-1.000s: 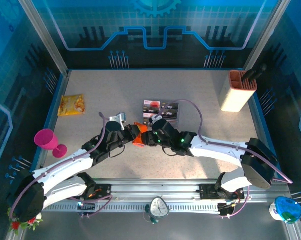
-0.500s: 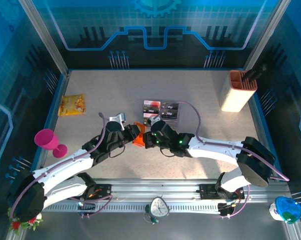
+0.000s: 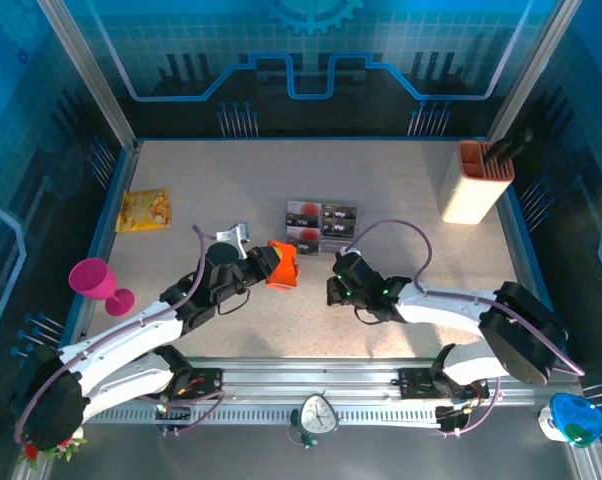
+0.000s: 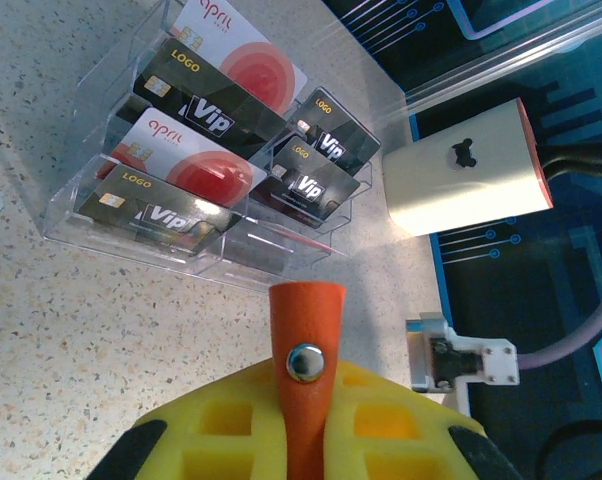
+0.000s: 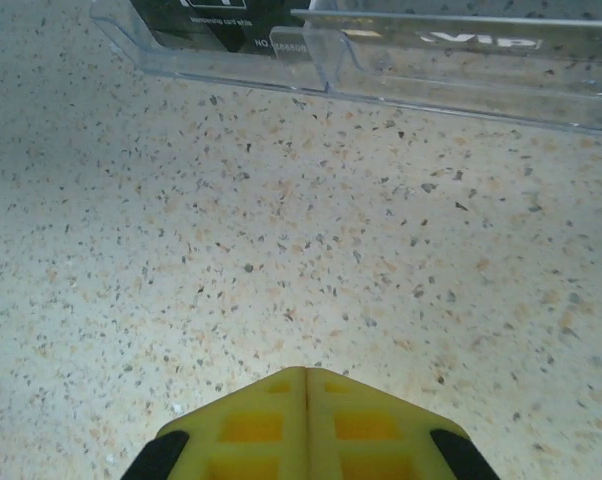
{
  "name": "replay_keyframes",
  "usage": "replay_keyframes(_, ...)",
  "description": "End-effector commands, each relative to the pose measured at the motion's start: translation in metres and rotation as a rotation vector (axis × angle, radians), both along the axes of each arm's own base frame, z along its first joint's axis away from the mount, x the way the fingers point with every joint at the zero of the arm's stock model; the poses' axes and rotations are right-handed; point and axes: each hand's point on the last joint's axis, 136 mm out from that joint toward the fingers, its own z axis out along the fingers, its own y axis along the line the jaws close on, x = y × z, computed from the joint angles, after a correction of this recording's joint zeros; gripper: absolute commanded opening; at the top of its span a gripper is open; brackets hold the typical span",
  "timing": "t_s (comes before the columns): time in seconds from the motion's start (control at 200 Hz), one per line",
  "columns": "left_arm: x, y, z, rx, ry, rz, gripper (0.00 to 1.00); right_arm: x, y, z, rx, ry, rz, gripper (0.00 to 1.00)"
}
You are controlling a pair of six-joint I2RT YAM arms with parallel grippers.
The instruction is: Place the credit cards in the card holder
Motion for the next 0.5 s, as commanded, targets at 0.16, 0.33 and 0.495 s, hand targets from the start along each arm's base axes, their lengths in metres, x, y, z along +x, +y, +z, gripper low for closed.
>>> replay_keyframes(0.16,0.010,-0.009,0.022,-0.103,-0.040,0.020,0.00,-0.006,0.011,0.058,0.186,-0.055,0.047,0.36)
replay_keyframes(0.33,0.017,-0.018,0.029,-0.169,-0.064,0.011,0.00,-0.008,0.019,0.101,0.323,-0.115,0.086,0.58)
replay_keyframes(0.495,0.020,-0.024,0.036,-0.214,-0.076,0.003,0.00,-0.003,0.030,0.138,0.417,-0.165,0.116,0.68)
